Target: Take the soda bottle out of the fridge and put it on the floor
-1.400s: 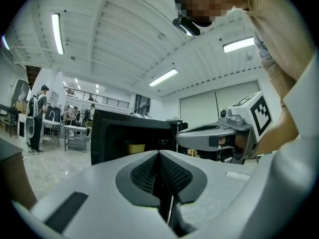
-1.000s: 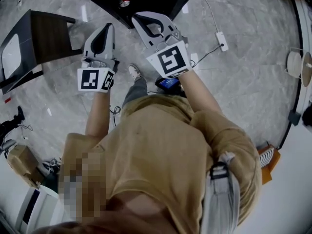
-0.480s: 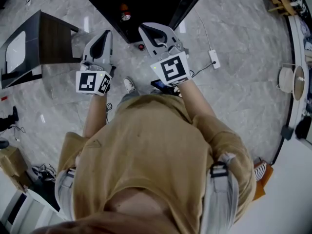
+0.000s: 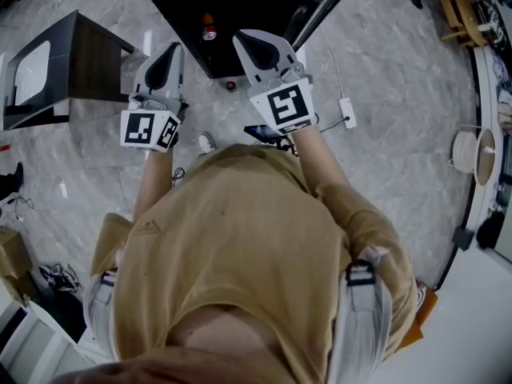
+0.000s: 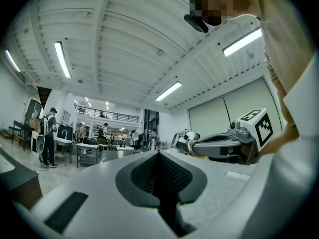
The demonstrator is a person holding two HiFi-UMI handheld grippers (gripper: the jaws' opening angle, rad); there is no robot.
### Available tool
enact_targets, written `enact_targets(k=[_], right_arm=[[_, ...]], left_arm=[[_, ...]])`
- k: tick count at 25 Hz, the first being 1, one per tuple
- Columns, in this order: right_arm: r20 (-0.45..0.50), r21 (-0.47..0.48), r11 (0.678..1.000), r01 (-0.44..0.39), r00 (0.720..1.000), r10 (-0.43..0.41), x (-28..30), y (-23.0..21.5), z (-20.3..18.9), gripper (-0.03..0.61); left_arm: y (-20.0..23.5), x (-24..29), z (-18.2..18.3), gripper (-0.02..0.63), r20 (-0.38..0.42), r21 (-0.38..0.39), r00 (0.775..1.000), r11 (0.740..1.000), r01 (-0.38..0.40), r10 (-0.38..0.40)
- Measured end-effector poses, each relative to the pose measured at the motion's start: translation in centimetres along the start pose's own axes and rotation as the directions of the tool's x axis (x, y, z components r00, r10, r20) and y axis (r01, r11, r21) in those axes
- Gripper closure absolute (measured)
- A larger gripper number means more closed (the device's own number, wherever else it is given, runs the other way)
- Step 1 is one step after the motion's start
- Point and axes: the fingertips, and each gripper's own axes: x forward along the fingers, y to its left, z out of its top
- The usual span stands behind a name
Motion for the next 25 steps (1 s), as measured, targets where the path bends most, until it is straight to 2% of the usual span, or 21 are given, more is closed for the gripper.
enact_targets(k=[4, 11, 16, 22, 25], right_arm=[[-0.013, -0.021, 0.999, 0.031, 0.999, -0.031, -0.6, -1.0, 0.0, 0.578], [-0.010, 0.013, 0.998, 0.061, 0.998, -0.061, -1.6, -2.3, 0.9, 0.578], [-0.016, -0.022, 0.997, 0.079, 0.997, -0.080, -2.0, -2.2, 1.1, 0.578], [-0.026, 0.021, 0.994, 0.109, 0.994, -0.109, -2.3, -2.2, 1.3, 0.578], [-0.030, 0.005, 0.993, 0.121, 0.992, -0.121, -2.4, -2.1, 1.4, 0.578]], left_arm=[[-1.2, 0.5, 0.0, 0.612, -0.017, 0.008, 0.999, 0.999, 0.031, -0.031], [-1.6, 1.6, 0.2, 0.612, -0.023, 0.000, 0.998, 0.998, 0.061, -0.061], [-1.7, 1.6, 0.1, 0.612, -0.020, -0.004, 0.996, 0.996, 0.085, -0.085], [-1.4, 1.9, 0.4, 0.612, -0.031, -0.013, 0.993, 0.994, 0.110, -0.110], [-1.1, 1.7, 0.7, 0.612, -0.030, -0.011, 0.993, 0.993, 0.117, -0.117]])
